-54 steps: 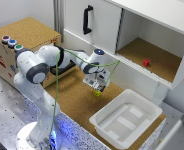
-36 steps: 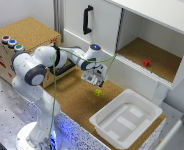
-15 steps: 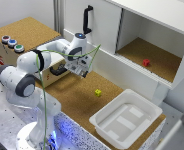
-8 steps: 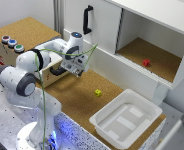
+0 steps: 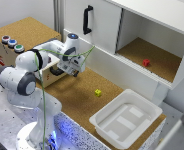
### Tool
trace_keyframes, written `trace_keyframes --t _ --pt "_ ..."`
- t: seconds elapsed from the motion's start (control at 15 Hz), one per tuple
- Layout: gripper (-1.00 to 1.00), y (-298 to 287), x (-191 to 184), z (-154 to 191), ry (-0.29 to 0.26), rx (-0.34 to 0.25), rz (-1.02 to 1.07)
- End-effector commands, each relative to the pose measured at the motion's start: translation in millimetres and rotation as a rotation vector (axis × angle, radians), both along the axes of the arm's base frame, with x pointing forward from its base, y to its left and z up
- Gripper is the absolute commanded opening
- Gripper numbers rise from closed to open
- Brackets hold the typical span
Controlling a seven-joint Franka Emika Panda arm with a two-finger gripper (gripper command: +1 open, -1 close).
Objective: Grasp the drawer handle, then close it
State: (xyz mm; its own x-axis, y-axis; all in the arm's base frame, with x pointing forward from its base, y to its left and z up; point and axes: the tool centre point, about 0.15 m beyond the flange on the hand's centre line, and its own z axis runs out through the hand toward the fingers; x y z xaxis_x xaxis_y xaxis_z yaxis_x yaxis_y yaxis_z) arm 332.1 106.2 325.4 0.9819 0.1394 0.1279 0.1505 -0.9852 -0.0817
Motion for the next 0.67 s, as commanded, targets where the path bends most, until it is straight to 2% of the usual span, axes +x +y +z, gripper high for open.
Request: trace_keyframes --t 0.0,0.6 --pt "-1.0 55.3 -6.1 -2.6 -0.05 -0.023 0.045" --pt "-1.0 119.1 -14.8 1.8 -0.061 0.007 0.17"
